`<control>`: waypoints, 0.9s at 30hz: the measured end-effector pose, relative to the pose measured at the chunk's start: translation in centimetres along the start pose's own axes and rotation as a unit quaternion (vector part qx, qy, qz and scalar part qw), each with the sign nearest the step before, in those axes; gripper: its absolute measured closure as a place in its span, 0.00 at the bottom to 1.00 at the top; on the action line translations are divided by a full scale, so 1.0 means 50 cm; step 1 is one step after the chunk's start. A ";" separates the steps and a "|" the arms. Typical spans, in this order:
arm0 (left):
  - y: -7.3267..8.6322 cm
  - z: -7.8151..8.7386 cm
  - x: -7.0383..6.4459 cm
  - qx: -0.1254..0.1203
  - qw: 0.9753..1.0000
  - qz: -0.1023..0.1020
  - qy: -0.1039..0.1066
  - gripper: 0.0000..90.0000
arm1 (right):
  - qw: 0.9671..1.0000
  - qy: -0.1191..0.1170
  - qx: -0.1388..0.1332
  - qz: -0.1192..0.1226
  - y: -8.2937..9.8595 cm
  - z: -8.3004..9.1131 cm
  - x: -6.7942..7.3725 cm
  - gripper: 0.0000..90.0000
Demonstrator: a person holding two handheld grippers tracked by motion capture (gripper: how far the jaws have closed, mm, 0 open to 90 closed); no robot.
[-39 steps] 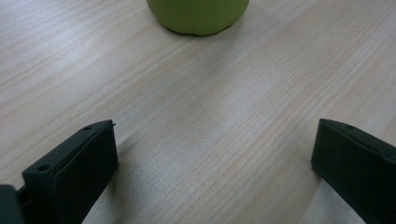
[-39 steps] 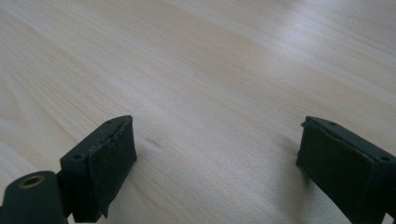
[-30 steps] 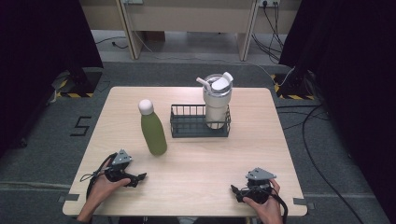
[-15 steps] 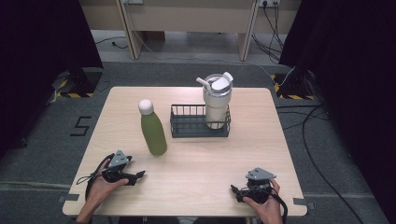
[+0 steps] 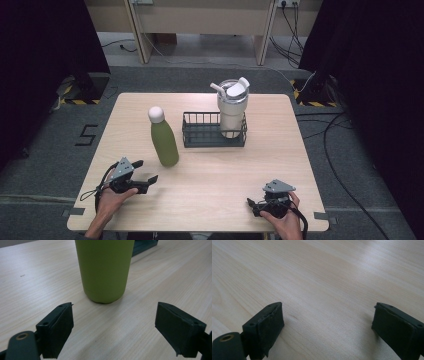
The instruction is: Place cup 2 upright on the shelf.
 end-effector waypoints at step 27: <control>-0.037 -0.044 0.014 -0.034 0.999 0.012 -0.007 0.17 | 1.000 0.000 0.000 0.000 -0.001 -0.001 0.000 0.11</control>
Point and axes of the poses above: each handheld gripper's, and its own axes: z roughly backward along the jaws, y roughly out of its underside, x roughly to its left, the point moved 7 cm from there along -z, roughly forward along the jaws, and after that the axes turned 1 degree about z, right-handed, at the moved point
